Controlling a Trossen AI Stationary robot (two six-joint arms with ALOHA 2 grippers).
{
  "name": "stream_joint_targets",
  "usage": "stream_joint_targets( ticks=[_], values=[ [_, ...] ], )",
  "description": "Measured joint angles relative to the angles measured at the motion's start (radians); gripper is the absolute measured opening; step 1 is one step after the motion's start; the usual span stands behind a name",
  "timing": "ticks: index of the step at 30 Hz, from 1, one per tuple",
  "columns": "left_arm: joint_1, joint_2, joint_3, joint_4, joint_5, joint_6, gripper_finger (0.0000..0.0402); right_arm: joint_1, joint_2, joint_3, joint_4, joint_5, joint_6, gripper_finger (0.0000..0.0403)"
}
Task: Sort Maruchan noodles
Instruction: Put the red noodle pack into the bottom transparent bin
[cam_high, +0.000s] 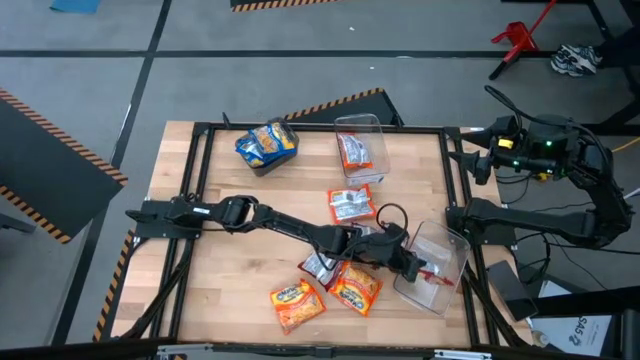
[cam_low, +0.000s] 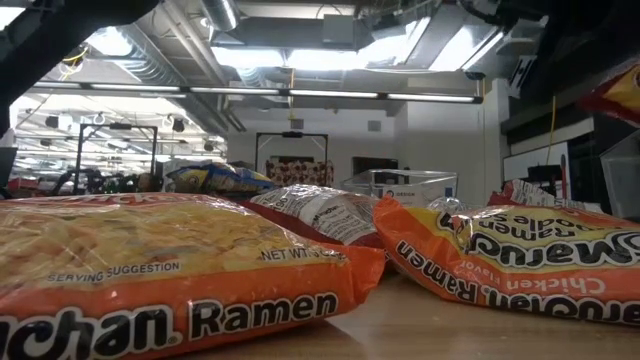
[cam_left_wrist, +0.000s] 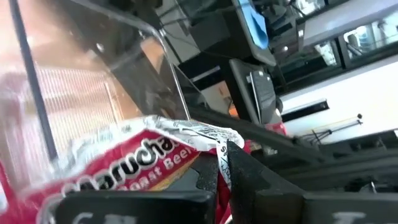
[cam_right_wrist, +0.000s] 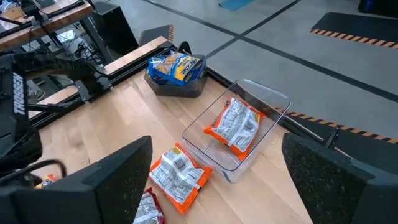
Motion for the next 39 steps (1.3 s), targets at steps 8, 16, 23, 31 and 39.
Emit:
stream_joint_targets(
  ticks=[8, 16, 23, 31, 39],
  values=[
    [0.058, 0.0, 0.0, -0.034, -0.037, 0.04, 0.0023, 0.0, 0.0, 0.0, 0.0, 0.0, 0.0, 0.0346],
    [0.101, 0.0, 0.0, -0.033, 0.011, 0.169, 0.0091, 0.0, 0.0, 0.0, -0.051, 0.0, -0.043, 0.0347],
    [0.143, -0.001, 0.0, -0.062, 0.077, 0.245, 0.0145, 0.0, 0.0, 0.0, -0.11, 0.003, -0.079, 0.0347],
    [0.273, -0.007, 0.0, -0.306, 0.474, 0.334, 0.0147, 0.0, 0.0, 0.0, -0.165, 0.008, -0.083, 0.0347],
    [0.253, -0.067, -0.003, -0.749, 0.396, 0.611, 0.0145, 0.0, 0.0, 0.0, -0.219, 0.008, -0.107, 0.0347]
  ],
)
